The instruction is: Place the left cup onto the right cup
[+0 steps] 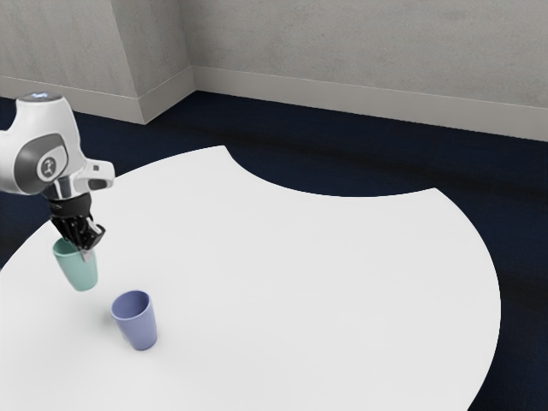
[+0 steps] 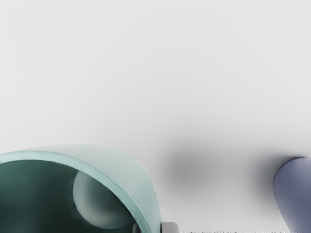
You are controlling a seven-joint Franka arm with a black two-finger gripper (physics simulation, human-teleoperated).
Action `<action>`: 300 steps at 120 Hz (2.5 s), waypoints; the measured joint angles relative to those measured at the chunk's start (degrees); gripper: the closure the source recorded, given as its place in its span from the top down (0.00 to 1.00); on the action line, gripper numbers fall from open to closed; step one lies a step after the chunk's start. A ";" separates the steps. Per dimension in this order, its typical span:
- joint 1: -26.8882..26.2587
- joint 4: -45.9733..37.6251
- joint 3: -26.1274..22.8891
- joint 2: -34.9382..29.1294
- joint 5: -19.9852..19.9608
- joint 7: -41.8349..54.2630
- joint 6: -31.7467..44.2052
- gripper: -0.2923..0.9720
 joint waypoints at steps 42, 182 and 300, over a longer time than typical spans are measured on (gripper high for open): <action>-1.39 3.47 -0.80 -0.52 -0.05 0.45 -3.31 0.15; -4.78 4.14 -6.40 -5.66 -1.78 0.95 -9.62 0.15; -6.88 1.74 -12.09 -7.27 -4.58 0.97 -10.08 0.15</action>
